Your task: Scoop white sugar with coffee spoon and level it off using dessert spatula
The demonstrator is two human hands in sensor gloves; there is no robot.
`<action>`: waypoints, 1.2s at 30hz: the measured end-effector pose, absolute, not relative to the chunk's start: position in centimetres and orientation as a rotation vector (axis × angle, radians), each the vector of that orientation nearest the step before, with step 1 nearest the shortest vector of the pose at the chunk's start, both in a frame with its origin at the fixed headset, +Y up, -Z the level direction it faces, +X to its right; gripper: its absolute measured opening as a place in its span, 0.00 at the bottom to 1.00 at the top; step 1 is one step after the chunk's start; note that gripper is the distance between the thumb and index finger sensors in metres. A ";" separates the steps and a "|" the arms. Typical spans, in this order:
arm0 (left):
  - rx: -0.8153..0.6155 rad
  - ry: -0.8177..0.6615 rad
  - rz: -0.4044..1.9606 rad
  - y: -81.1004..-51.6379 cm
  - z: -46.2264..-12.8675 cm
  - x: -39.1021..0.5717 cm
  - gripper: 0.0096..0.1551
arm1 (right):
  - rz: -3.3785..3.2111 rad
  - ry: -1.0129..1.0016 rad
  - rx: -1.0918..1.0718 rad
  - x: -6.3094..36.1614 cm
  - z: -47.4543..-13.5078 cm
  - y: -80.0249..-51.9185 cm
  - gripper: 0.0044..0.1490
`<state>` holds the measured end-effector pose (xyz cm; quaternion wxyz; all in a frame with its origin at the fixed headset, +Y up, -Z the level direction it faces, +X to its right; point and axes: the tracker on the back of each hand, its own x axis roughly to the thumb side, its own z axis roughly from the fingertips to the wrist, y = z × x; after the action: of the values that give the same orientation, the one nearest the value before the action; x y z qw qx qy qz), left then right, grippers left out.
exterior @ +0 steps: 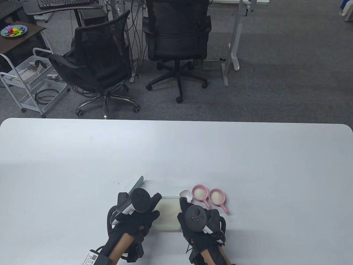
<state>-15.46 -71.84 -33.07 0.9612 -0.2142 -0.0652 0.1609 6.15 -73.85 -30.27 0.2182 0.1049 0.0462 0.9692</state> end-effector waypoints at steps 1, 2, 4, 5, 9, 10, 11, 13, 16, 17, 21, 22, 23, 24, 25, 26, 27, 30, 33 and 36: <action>-0.430 -0.140 0.305 -71.8 -33.0 -15.4 0.37 | 2.677 0.126 0.289 6.1 -30.3 -73.9 0.40; -0.429 -0.139 0.303 -71.8 -33.0 -15.3 0.38 | 2.673 0.122 0.286 6.2 -30.3 -73.8 0.40; -0.430 -0.137 0.307 -71.8 -33.0 -15.3 0.37 | 2.657 0.118 0.274 6.3 -30.4 -73.8 0.40; -0.431 -0.139 0.308 -71.8 -33.0 -15.3 0.37 | 2.638 0.124 0.260 6.4 -30.5 -73.8 0.40; -0.433 -0.142 0.328 -71.9 -33.0 -15.5 0.38 | 2.627 0.093 0.238 6.6 -30.3 -73.9 0.38; -0.432 -0.140 0.329 -71.9 -33.0 -15.5 0.38 | 2.687 0.057 0.246 6.2 -30.0 -73.8 0.38; -0.431 -0.139 0.328 -71.9 -33.0 -15.4 0.37 | 2.726 0.037 0.256 5.9 -29.9 -73.7 0.37; -0.422 -0.141 0.313 -71.9 -32.9 -15.3 0.37 | 2.858 -0.016 0.296 5.0 -29.6 -73.5 0.36; -0.430 -0.139 0.313 -71.9 -32.9 -15.4 0.37 | 2.845 0.013 0.308 5.2 -29.7 -73.4 0.36; -0.434 -0.137 0.317 -71.9 -32.9 -15.4 0.37 | 2.827 0.036 0.311 5.4 -29.8 -73.4 0.36; -0.435 -0.150 0.319 -72.0 -33.0 -15.6 0.37 | 2.577 0.187 0.273 7.4 -30.8 -73.8 0.36; -0.440 -0.152 0.322 -72.0 -33.0 -15.6 0.37 | 2.541 0.224 0.275 7.6 -30.9 -73.9 0.36; -0.448 -0.153 0.316 -72.0 -33.0 -15.6 0.37 | 2.531 0.243 0.271 7.7 -30.9 -73.9 0.36; -0.453 -0.156 0.302 -72.0 -32.9 -15.7 0.37 | 2.558 0.238 0.278 7.7 -30.8 -73.8 0.36; -0.448 -0.156 0.284 -71.9 -32.8 -15.8 0.37 | 2.599 0.223 0.280 7.7 -30.8 -73.7 0.36; -0.428 -0.159 0.261 -71.8 -32.7 -15.8 0.37 | 2.665 0.205 0.283 7.6 -30.6 -73.6 0.38; -0.401 -0.158 0.243 -71.6 -32.6 -15.8 0.37 | 2.705 0.192 0.291 7.6 -30.5 -73.5 0.39; -0.278 -0.148 0.179 -71.0 -32.2 -15.6 0.41 | 2.725 0.152 0.299 7.7 -30.4 -73.1 0.42; -0.181 -0.171 0.140 -70.4 -31.9 -15.5 0.44 | 2.697 0.115 0.303 8.0 -30.2 -72.6 0.45; -0.132 -0.185 0.155 -70.1 -31.6 -15.6 0.46 | 2.709 0.065 0.300 8.3 -29.9 -72.1 0.47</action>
<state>-15.56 -70.06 -31.58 0.9906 -0.0656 -0.0920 0.0773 8.30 -72.08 -29.92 0.2061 0.1075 0.0233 0.9723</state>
